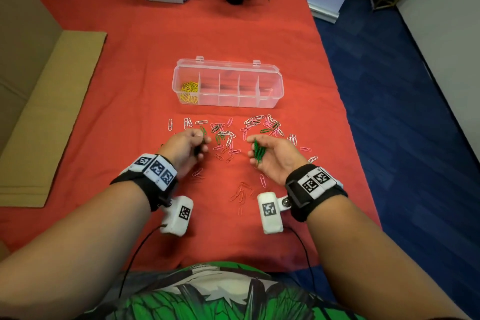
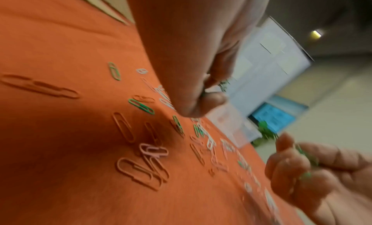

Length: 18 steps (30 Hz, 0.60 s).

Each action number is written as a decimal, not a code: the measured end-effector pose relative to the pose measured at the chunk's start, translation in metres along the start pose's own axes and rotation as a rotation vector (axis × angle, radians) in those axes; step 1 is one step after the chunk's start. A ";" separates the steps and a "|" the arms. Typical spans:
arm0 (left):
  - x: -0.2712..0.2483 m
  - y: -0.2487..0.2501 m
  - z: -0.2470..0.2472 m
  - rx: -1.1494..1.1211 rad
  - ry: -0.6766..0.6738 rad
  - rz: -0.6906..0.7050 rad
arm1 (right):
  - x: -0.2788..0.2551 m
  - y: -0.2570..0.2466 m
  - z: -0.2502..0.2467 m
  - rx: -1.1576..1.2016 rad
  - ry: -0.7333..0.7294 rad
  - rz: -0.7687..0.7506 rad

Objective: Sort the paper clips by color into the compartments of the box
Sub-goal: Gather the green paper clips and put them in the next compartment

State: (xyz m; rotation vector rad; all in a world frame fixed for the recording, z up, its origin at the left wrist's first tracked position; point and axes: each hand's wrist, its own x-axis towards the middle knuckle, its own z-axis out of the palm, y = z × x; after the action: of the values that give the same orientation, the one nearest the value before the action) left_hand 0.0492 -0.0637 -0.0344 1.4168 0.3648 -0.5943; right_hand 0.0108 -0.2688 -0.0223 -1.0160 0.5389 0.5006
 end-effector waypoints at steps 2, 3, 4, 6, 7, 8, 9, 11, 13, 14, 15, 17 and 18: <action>-0.007 0.005 -0.009 -0.147 -0.041 0.033 | 0.003 -0.004 0.010 0.028 -0.014 0.034; -0.009 0.006 -0.014 -0.173 -0.035 0.064 | 0.007 -0.004 0.015 -0.008 -0.004 0.037; -0.009 0.007 -0.019 -0.182 -0.020 0.092 | 0.012 -0.004 0.020 -0.073 0.021 0.029; -0.010 0.008 -0.029 -0.193 0.017 0.109 | 0.024 -0.004 0.033 -0.304 0.089 -0.015; -0.010 0.009 -0.033 -0.205 0.049 0.097 | 0.031 -0.004 0.040 -0.504 0.127 -0.046; -0.010 0.010 -0.037 -0.225 0.097 0.070 | 0.038 -0.005 0.046 -0.746 0.162 -0.080; -0.009 0.010 -0.040 -0.250 0.159 0.027 | 0.045 -0.005 0.052 -0.989 0.188 -0.117; -0.005 0.009 -0.048 -0.237 0.289 -0.050 | 0.054 -0.003 0.060 -1.371 0.236 -0.180; 0.001 0.006 -0.058 0.040 0.404 -0.042 | 0.056 -0.002 0.066 -1.616 0.250 -0.233; 0.003 0.003 -0.064 0.284 0.463 -0.022 | 0.057 0.001 0.069 -1.713 0.247 -0.265; 0.002 0.000 -0.070 0.522 0.522 0.002 | 0.059 0.003 0.071 -1.789 0.249 -0.304; 0.000 -0.005 -0.078 0.799 0.598 0.047 | 0.067 0.009 0.074 -1.886 0.271 -0.359; 0.000 -0.006 -0.080 0.859 0.617 0.066 | 0.070 0.012 0.075 -1.917 0.289 -0.377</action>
State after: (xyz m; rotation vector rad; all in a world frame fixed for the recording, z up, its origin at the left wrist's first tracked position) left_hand 0.0540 0.0146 -0.0502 2.4390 0.5802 -0.2335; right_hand 0.0707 -0.1869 -0.0424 -2.9726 -0.0833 0.4403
